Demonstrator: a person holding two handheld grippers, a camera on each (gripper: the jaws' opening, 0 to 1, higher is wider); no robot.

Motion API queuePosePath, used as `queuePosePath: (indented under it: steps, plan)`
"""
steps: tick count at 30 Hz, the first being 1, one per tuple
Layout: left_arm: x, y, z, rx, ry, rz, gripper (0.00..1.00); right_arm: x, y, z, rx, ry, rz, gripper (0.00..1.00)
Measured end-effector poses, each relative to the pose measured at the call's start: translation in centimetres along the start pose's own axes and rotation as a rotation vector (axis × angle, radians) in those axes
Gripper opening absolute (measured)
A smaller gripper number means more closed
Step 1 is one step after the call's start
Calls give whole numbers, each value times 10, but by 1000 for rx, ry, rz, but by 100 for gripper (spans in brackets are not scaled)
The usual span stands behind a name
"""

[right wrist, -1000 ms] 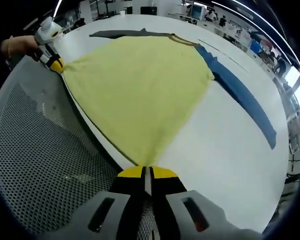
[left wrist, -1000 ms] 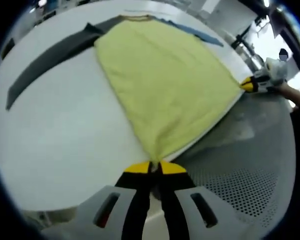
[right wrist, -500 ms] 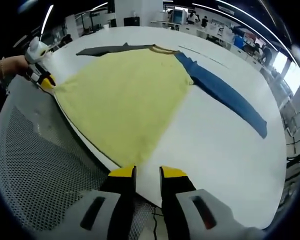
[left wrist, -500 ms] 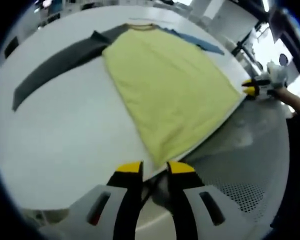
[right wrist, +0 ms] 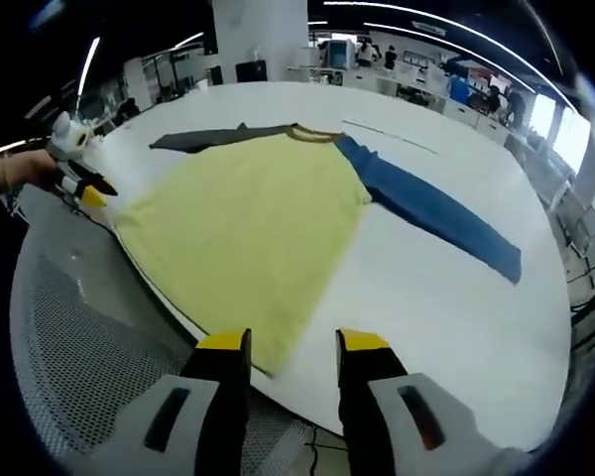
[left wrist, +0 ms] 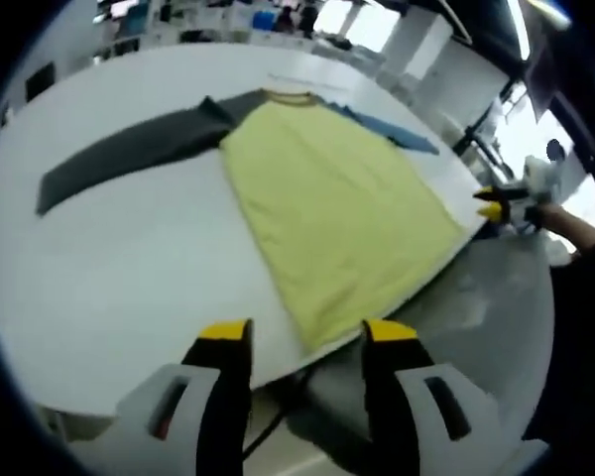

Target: Fold the garment on the visible template until the final outline fits inside the template.

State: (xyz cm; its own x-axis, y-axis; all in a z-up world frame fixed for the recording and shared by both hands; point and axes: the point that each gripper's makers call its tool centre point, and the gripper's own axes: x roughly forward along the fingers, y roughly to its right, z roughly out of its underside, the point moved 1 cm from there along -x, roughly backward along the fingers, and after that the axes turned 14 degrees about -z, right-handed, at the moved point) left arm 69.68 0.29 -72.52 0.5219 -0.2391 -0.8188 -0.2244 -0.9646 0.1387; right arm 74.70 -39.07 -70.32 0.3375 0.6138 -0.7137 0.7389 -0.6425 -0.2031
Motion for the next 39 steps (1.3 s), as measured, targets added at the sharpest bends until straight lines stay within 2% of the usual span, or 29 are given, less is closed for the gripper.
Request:
queuePosePath:
  steps: [7,17,23,27,31,39]
  plan:
    - [-8,-15,1,-28,18,-28,49,-9,-1,-13,14,58,0,45]
    - [-28,-25,-22,-125,120,-31,58,-20,-4,-17,25,88,-8,55]
    - [-44,-21,-38,-146,176,-19,62,-29,-2,-22,35,112,2,62]
    - [-58,-18,-47,-126,198,-23,66,-36,0,-27,60,139,-2,66]
    - [-70,-18,-56,-133,228,-17,73,-44,1,-30,71,144,-5,72]
    - [-80,-20,-56,-139,240,-39,80,-63,1,-45,100,216,-10,77]
